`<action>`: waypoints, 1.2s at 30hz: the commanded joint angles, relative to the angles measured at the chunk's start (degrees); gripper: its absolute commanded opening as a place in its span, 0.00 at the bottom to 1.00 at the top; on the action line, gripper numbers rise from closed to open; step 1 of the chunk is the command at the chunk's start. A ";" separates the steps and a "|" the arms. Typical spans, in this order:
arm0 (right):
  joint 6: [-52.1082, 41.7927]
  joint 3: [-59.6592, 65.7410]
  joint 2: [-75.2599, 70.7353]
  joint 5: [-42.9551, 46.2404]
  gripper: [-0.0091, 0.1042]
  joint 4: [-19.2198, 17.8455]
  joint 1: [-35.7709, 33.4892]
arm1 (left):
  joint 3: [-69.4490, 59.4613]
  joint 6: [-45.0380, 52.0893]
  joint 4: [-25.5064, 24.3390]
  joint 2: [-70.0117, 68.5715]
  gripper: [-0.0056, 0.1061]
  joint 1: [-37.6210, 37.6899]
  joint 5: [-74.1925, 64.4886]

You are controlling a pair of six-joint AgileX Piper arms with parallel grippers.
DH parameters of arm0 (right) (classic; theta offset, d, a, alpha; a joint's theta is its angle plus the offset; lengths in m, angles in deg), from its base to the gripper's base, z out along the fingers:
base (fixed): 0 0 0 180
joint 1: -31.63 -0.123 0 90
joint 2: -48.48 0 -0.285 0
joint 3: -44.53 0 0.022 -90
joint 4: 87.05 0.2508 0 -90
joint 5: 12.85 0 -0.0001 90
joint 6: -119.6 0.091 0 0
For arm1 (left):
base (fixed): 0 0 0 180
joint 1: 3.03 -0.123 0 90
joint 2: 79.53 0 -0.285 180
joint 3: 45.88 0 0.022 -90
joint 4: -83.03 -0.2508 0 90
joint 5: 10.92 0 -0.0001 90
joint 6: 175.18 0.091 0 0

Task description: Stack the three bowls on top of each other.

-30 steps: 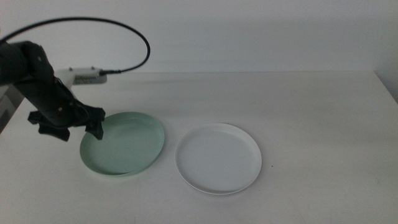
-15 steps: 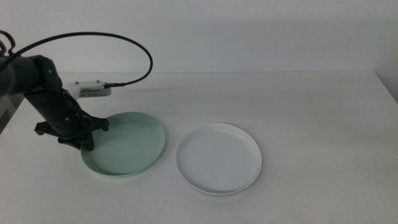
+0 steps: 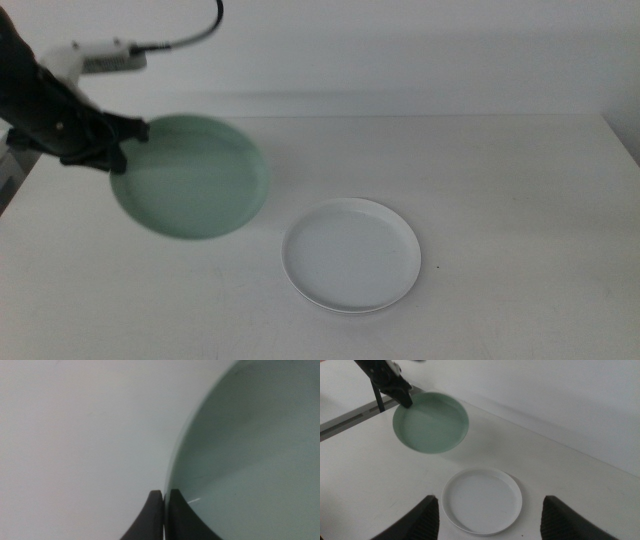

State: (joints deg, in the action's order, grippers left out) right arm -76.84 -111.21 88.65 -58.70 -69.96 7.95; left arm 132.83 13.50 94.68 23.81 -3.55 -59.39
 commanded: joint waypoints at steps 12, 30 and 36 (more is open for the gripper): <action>-0.72 -1.20 0.32 3.98 0.55 0.55 -0.13 | 1.41 -2.33 9.56 0.91 0.01 19.68 5.28; -0.72 -1.20 0.32 3.98 0.55 0.55 -0.13 | 1.41 -3.76 12.30 10.01 0.22 24.47 12.71; -0.72 -1.20 0.32 3.98 0.55 0.55 -0.13 | 1.41 -2.95 8.94 7.05 0.67 24.30 12.90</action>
State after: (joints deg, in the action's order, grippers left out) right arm -76.84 -111.21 88.65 -58.70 -69.94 7.95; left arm 132.83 10.41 104.00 35.78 20.75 -48.59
